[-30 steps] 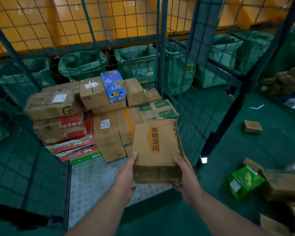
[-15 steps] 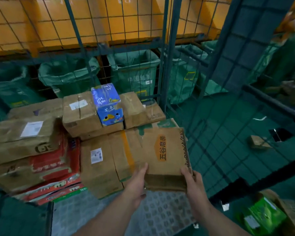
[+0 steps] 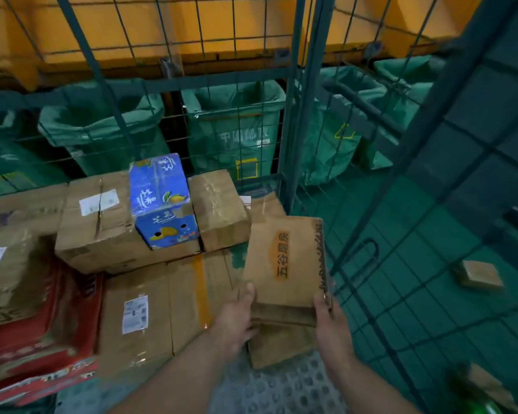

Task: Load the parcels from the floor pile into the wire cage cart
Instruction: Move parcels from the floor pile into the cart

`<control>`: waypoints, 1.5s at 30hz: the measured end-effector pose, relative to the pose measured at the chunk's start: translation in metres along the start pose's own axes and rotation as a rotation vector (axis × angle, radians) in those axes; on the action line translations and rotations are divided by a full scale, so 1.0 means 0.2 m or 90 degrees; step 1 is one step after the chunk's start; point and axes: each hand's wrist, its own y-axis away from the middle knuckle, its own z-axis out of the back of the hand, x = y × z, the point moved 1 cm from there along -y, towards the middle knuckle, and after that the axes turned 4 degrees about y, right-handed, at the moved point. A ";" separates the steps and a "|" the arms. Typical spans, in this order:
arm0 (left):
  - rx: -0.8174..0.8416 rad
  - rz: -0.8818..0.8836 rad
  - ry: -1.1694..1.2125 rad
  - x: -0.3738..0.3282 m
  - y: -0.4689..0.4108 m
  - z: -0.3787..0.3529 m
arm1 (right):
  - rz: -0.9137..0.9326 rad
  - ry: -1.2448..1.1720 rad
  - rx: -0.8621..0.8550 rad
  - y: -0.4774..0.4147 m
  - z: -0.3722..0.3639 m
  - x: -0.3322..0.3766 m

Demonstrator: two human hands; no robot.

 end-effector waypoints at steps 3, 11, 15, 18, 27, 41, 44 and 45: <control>-0.001 0.009 0.003 -0.12 -0.20 -0.12 | 0.017 -0.016 0.015 -0.31 -0.02 0.07; -0.029 -0.049 0.060 -0.23 -0.76 -0.39 | 0.007 -0.002 0.006 -1.10 -0.15 0.09; -0.073 -0.057 0.144 -0.31 -0.92 -0.43 | -0.015 -0.044 0.092 -1.39 -0.25 0.14; -0.059 -0.079 0.116 -0.36 -1.01 -0.40 | -0.031 -0.038 0.096 -1.56 -0.36 0.20; -0.071 -0.064 0.040 -0.34 -1.03 -0.22 | 0.046 0.149 0.009 -1.81 -0.51 0.40; -0.099 -0.019 -0.030 -0.20 -0.89 -0.23 | 0.055 0.260 0.260 -1.76 -0.54 0.51; -0.107 0.000 -0.038 -0.13 -0.80 -0.21 | 0.061 0.211 0.391 -1.59 -0.50 0.39; -0.107 0.006 -0.041 -0.10 -0.76 -0.21 | 0.062 0.215 0.416 -1.51 -0.49 0.32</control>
